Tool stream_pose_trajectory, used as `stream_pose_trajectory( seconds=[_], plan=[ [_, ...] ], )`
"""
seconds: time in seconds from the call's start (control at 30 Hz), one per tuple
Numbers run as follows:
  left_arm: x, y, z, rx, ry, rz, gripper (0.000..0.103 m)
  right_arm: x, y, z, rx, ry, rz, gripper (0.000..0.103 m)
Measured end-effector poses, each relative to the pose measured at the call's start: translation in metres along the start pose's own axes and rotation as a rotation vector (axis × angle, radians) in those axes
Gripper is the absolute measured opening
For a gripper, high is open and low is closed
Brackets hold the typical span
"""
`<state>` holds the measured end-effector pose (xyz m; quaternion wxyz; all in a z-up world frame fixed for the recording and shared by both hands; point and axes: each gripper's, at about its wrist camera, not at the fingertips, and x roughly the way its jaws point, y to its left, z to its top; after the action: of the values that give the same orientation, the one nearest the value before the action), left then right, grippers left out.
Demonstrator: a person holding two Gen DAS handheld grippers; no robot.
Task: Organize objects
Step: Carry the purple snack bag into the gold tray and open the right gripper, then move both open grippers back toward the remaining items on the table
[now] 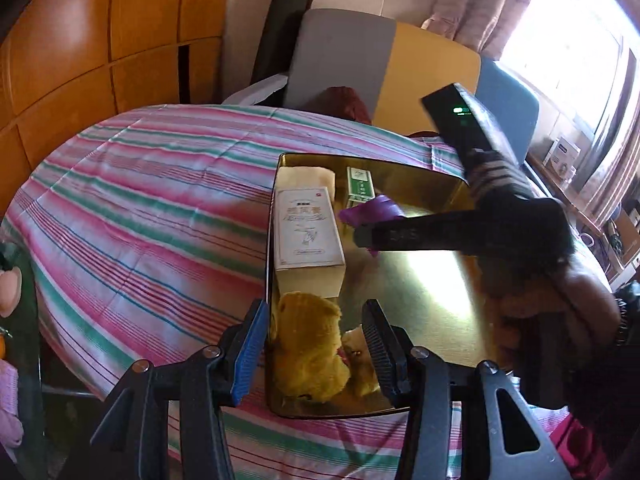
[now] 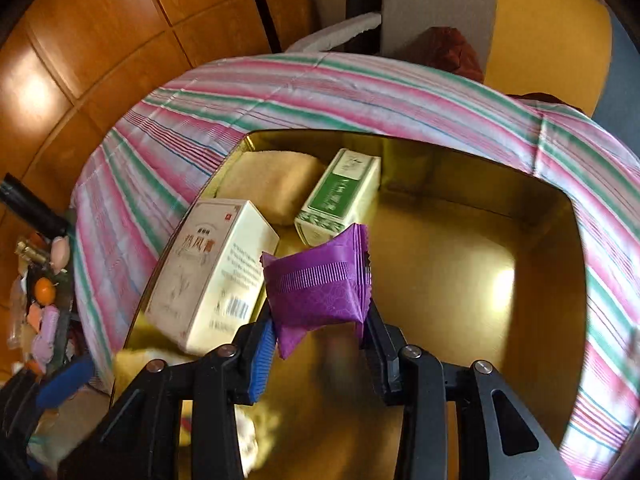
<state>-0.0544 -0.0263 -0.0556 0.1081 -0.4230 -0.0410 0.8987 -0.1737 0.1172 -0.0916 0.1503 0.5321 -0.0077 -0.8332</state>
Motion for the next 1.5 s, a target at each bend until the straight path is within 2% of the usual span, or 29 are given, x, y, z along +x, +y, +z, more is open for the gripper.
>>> stream_pose_trajectory(
  seconds=[0.07, 0.13, 0.2, 0.33, 0.47, 0.57, 0.73, 0.9, 1.3, 1.43, 1.5],
  plan=[
    [0.001, 0.002, -0.001, -0.004, 0.004, 0.000, 0.049, 0.008, 0.004, 0.003, 0.003, 0.007, 0.000, 0.042],
    [0.003, 0.004, -0.001, -0.009, 0.009, 0.001, 0.049, 0.011, 0.006, 0.005, 0.014, -0.006, 0.015, 0.048],
    [0.004, 0.004, -0.001, -0.010, 0.012, 0.003, 0.049, 0.010, 0.006, 0.006, 0.021, -0.022, 0.031, 0.050],
    [0.004, 0.001, -0.002, -0.004, 0.011, 0.004, 0.049, 0.003, 0.006, 0.006, 0.012, -0.047, 0.051, 0.050],
    [0.002, -0.003, -0.002, 0.005, 0.007, 0.002, 0.049, -0.013, 0.000, 0.002, 0.027, -0.083, 0.067, 0.053],
    [0.001, -0.006, -0.004, 0.010, 0.010, 0.000, 0.049, -0.028, -0.010, -0.004, 0.057, -0.105, 0.070, 0.060],
    [-0.002, -0.009, -0.004, 0.000, 0.015, -0.017, 0.049, -0.058, -0.036, -0.022, 0.099, -0.142, 0.036, 0.067],
    [-0.001, -0.021, -0.004, 0.008, 0.030, -0.038, 0.049, -0.089, -0.073, -0.047, 0.135, -0.171, -0.022, 0.074],
    [-0.007, -0.079, -0.001, 0.152, 0.032, -0.100, 0.049, -0.156, -0.182, -0.112, 0.242, -0.184, -0.204, 0.078],
    [-0.010, -0.105, 0.002, 0.212, 0.024, -0.134, 0.049, -0.195, -0.233, -0.137, 0.333, -0.223, -0.290, 0.081],
    [-0.009, -0.119, 0.002, 0.244, 0.025, -0.155, 0.049, -0.219, -0.270, -0.158, 0.441, -0.269, -0.344, 0.081]
  ],
)
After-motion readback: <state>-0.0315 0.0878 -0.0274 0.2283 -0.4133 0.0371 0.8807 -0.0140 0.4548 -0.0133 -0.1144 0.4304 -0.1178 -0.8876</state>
